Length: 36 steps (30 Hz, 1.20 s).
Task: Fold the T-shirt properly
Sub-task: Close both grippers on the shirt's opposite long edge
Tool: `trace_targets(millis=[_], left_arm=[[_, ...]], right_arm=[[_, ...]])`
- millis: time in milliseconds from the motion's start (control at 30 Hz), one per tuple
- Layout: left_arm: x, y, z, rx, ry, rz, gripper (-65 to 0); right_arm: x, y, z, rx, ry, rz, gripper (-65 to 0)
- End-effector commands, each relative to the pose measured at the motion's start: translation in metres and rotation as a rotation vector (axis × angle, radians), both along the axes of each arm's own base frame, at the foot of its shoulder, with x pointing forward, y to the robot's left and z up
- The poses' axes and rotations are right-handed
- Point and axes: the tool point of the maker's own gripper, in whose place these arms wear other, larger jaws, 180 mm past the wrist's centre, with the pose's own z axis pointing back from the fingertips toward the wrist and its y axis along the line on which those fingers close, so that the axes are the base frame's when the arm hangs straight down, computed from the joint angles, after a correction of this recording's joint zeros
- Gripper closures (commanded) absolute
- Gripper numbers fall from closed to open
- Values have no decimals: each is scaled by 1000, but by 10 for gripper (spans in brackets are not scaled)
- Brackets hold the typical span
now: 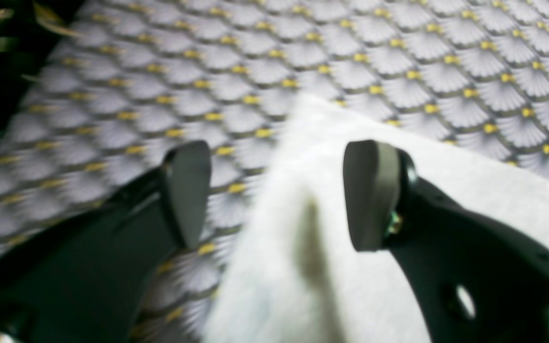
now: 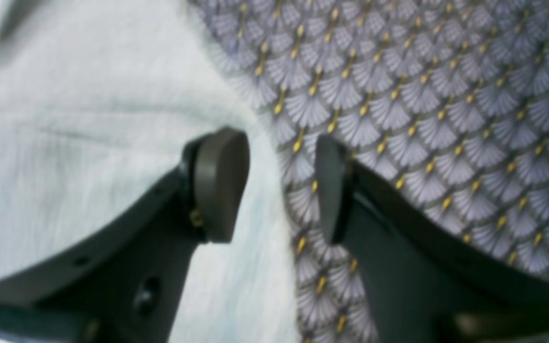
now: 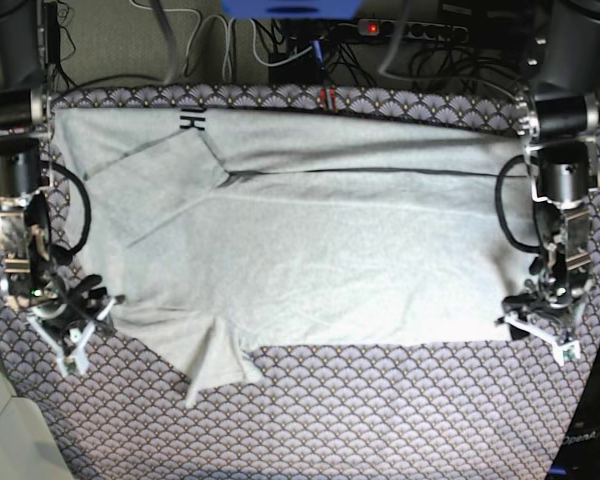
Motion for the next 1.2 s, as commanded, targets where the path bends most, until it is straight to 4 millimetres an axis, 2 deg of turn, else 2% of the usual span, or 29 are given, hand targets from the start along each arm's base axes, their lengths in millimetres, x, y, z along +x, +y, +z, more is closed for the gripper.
trace_targets(millis=[0,167,233,433,600,733,867,967,1100,1167], left_arm=[[16,11,28,28,-70,15,-427],[21,6,24,28,-93,13,-427],[27,7,29,27,-114,20,-427],[28,10,18,14,-107,43,-427],[26,11,13,17,-114,48,-427],[28,-1,7,1,-107,36,-427],[28,-3,6,-1,-106,34,-427],[28,-3,6,-1,-106,34,-427],[28,-3,6,-1,-106,34,-427],[27,-3,5,-1,-104,34,-427]], right_arm=[[9,-16,14,-22,-34,-23,-278],[16,-16,6,-24,-45,-12,-278],[17,-4,-3,-14,-42,6,-278],[17,-4,-16,8,-31,-11,-278],[18,-6,-18,18,-53,-19,-278],[17,-5,-19,20,-52,-19,-273],[12,-5,-25,20,-38,-21,-267],[4,-5,-35,19,-17,-20,-195],[1,-6,-38,20,-9,-21,0],[-3,-6,-43,19,3,-22,0]])
